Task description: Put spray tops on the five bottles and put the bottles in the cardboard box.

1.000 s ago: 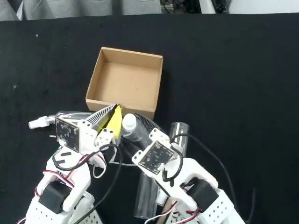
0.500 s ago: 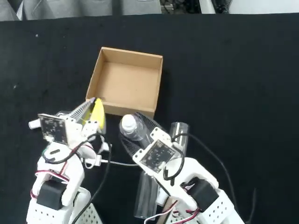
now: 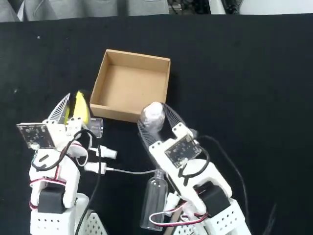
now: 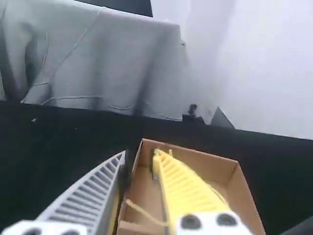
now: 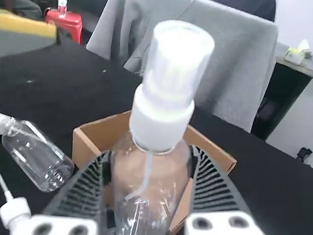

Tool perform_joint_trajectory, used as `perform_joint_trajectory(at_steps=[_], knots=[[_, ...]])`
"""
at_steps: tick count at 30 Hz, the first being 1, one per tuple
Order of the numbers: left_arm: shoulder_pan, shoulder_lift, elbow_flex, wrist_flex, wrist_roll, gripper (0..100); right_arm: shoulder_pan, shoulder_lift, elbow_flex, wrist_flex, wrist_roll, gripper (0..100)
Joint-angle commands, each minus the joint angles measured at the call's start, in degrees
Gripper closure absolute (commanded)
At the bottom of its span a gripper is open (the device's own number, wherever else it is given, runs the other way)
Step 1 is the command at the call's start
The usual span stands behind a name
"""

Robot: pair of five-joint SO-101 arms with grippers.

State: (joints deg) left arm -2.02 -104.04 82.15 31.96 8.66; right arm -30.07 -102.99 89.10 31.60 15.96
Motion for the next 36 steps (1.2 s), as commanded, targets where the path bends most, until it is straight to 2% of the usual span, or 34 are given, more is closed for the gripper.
perform_joint_trajectory(at_steps=[1, 9, 19, 25, 36], knots=[[-0.9, 0.0, -3.3, 3.2, -0.2, 89, 1.9, -5.4, -0.9, -2.9, -0.4, 93.5], [-0.9, 4.9, -5.2, 2.9, -0.1, 88, 1.9, -5.3, -2.8, -2.6, -0.4, 93.5], [-0.7, 37.0, -17.5, -2.6, 0.1, 88, 2.0, -5.3, -1.7, -2.4, -0.4, 93.5], [-0.8, 52.1, -23.3, -7.2, 3.6, 88, 2.0, -5.5, -0.2, -2.7, -0.4, 93.5], [-0.9, 78.0, -35.9, -7.8, 3.5, 88, 2.0, -5.8, 0.0, -2.7, -0.4, 93.5]])
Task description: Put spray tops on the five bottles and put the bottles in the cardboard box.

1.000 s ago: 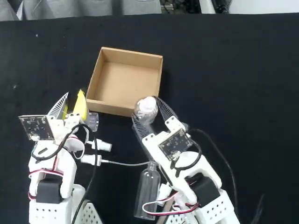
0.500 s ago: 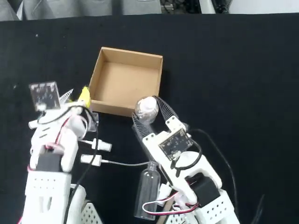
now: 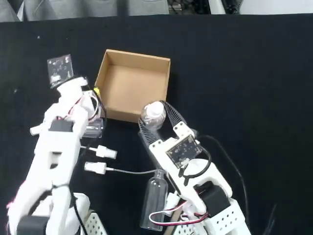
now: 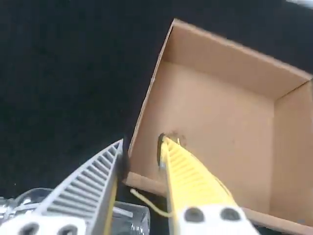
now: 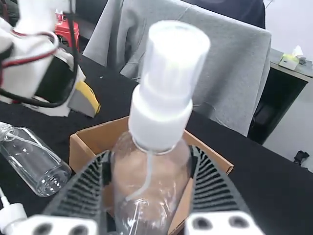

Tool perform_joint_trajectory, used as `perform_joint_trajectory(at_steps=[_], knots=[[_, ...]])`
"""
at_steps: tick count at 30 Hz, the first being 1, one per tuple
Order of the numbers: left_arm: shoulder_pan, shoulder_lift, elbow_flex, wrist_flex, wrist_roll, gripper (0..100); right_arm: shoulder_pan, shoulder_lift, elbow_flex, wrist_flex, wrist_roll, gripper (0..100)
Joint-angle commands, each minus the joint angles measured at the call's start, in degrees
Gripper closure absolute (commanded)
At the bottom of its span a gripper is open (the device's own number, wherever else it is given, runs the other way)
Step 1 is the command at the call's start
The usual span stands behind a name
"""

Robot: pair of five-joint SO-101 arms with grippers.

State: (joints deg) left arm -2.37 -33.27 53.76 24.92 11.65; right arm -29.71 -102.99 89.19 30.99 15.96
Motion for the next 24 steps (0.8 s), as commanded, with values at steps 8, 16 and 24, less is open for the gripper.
perform_joint_trajectory(at_steps=[8, 16, 24], knots=[[-0.7, 17.9, -12.9, -0.7, 0.5, 89, 1.7, -5.8, 0.0, -1.9, -0.4, 93.5], [-0.7, 18.8, -12.5, -0.1, 0.4, 89, 1.7, -5.8, 0.0, -1.8, -0.3, 93.5], [-0.1, 18.9, -19.6, 17.9, 1.1, 89, 1.7, -5.8, 0.0, -1.8, -0.3, 93.5]])
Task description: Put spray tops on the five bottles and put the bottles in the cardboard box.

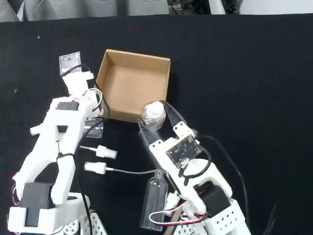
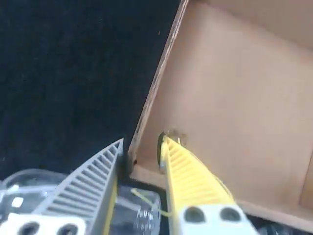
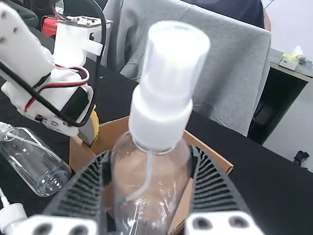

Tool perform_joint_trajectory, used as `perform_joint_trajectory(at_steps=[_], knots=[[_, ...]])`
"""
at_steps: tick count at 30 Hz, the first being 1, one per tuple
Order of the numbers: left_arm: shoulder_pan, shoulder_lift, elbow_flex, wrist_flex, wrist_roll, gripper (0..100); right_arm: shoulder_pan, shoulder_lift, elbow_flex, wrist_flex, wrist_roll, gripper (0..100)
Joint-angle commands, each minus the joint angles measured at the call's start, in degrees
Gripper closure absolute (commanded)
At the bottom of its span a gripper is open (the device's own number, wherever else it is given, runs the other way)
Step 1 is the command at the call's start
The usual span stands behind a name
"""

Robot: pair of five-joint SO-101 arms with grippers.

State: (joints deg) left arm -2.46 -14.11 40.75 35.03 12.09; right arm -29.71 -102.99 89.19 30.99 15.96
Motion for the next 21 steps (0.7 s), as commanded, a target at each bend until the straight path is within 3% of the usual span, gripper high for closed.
perform_joint_trajectory(at_steps=[1, 10, 21], knots=[[0.0, -0.4, -7.2, 9.3, 0.7, 89, 1.7, -5.8, 0.0, -1.8, -0.3, 93.5], [3.8, -0.4, -8.3, 15.2, 3.3, 88, 1.7, -5.8, 0.0, -1.8, -0.3, 93.5], [2.3, -9.3, -9.5, 21.2, 3.4, 88, 1.7, -5.7, 0.0, -1.8, -0.3, 93.5]])
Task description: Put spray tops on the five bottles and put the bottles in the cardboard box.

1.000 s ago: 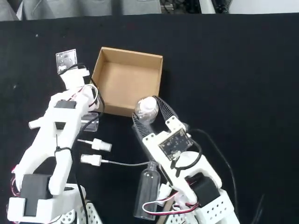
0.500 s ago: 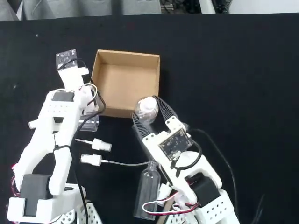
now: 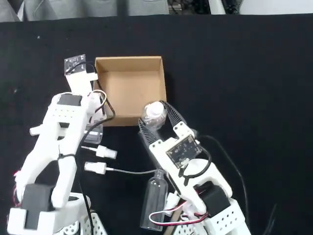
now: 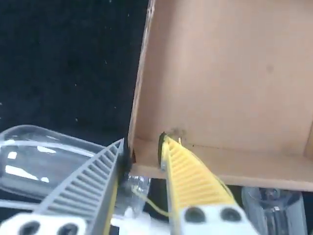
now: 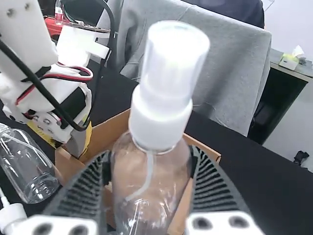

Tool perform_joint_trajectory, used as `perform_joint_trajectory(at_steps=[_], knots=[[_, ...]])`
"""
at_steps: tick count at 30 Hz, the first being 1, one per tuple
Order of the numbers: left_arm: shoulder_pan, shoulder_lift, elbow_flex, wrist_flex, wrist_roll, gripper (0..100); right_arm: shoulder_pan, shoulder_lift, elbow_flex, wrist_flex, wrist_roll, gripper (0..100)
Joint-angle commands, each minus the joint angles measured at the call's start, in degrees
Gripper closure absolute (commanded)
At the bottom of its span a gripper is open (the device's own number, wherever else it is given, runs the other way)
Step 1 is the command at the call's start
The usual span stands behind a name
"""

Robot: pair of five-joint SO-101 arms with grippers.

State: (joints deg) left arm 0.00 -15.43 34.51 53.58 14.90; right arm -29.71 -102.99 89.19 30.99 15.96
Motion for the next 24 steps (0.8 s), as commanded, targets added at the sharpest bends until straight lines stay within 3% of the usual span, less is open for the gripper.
perform_joint_trajectory(at_steps=[1, 9, 14, 24], knots=[[-0.1, -9.4, -3.2, 3.4, 0.6, 88, 1.7, -5.7, 0.0, -1.8, -0.3, 93.5], [-0.3, -17.0, -0.1, 4.0, 0.6, 88, 1.7, -5.7, 0.0, -1.8, -0.2, 93.5], [-3.8, -18.5, 0.1, 3.9, 2.6, 88, 1.3, -5.8, 0.0, -1.7, -0.4, 93.5], [-6.9, -19.6, 3.4, -0.4, 4.9, 89, 1.5, -5.8, -0.7, -3.1, -0.4, 93.5]])
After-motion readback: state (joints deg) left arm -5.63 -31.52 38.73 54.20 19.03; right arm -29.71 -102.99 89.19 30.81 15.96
